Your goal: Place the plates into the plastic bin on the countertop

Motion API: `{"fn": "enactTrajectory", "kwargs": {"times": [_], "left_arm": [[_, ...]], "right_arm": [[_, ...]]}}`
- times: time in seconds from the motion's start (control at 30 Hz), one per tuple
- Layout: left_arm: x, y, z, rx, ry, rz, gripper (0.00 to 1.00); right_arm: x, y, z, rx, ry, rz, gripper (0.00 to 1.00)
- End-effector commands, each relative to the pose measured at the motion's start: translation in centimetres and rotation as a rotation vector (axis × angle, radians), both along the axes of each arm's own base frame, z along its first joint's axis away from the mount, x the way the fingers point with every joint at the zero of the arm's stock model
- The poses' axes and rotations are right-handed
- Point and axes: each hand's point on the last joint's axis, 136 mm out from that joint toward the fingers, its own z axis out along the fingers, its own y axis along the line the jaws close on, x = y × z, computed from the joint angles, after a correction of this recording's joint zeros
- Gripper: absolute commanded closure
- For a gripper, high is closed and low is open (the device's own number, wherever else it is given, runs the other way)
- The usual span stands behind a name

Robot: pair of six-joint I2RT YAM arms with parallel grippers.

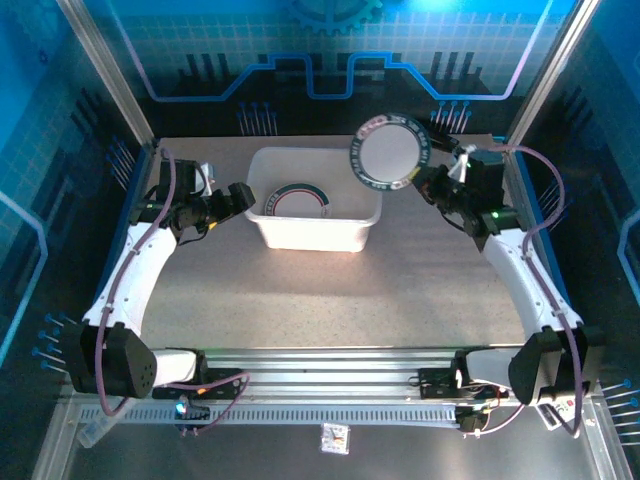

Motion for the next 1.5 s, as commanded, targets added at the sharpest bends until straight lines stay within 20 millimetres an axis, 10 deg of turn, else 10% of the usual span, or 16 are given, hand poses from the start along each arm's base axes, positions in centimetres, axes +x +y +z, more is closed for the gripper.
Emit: {"fn": "enactTrajectory", "kwargs": {"times": [0.0, 0.23, 0.5, 1.23, 1.47], "left_arm": [[0.4, -0.3, 0.6, 0.005, -0.032, -0.028, 0.01], [0.5, 0.3, 0.4, 0.035, -0.029, -0.017, 0.01], [0.2, 1.3, 0.0, 0.069, -0.017, -0.007, 0.01], [0.8, 1.2, -2.0, 0.058, 0.036, -0.013, 0.01], [0.9, 1.1, -2.1, 0.052, 0.042, -0.013, 0.01]], "right_arm": [[1.7, 4.2, 1.2, -0.033, -0.044, 0.114, 1.0], [4.9, 14.0, -3.0, -0.066, 0.059, 0.342, 1.0], [5.6, 18.5, -7.9, -0.084, 0.172, 0.445, 1.0], [5.1, 17.4, -17.1, -0.131, 0.411, 0.408, 1.0], [5.2, 16.5, -17.5, -0.141, 0.408, 0.37, 0.8]]}}
